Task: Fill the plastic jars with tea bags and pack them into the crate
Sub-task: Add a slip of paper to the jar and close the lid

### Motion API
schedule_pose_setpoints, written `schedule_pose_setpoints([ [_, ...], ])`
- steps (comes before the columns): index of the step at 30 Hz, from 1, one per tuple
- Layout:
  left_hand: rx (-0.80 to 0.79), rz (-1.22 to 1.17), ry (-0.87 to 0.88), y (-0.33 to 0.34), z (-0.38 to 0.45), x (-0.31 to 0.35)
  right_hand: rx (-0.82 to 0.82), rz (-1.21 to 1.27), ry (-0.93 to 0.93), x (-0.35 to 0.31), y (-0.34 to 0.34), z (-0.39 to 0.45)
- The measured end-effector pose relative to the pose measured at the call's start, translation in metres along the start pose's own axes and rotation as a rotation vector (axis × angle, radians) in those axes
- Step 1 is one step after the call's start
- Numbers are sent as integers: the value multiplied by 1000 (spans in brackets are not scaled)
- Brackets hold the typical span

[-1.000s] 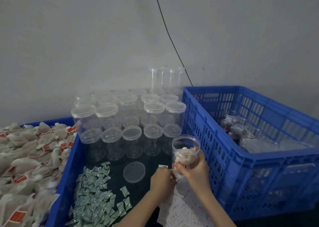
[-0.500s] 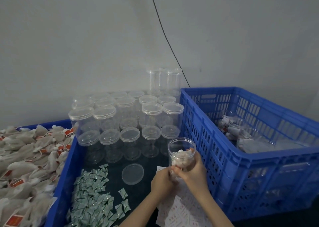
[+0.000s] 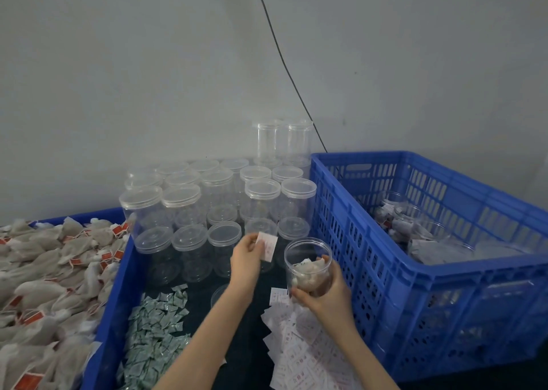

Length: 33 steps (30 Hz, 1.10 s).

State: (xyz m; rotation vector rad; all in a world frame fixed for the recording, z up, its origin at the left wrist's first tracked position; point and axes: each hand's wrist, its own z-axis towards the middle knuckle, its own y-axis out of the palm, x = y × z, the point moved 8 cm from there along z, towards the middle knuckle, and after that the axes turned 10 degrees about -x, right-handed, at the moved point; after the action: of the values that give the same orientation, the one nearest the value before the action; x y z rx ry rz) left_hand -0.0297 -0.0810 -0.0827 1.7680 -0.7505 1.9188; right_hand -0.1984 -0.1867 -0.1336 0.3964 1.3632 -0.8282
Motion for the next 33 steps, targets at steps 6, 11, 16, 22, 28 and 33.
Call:
schedule_pose_setpoints([
  [6, -274, 73, 84, 6, 1, 59, -23, -10, 10, -1, 8, 1],
  [11, -495, 411, 78, 29, -6, 60, -50, -16, 7, -5, 15, 2],
  [16, -361, 992, 191, 33, -13, 67, -83, -32, -1, -9, 23, 2],
  [22, -264, 1058, 329, 26, -19, 76, -96, -18, -9, -19, 27, 3],
  [28, -245, 1146, 473, 21, -22, 88, -133, -10, -33, -28, 32, 8],
  [33, -272, 1184, 381, 15, -16, 78, -131, 21, -40, -30, 33, 9],
])
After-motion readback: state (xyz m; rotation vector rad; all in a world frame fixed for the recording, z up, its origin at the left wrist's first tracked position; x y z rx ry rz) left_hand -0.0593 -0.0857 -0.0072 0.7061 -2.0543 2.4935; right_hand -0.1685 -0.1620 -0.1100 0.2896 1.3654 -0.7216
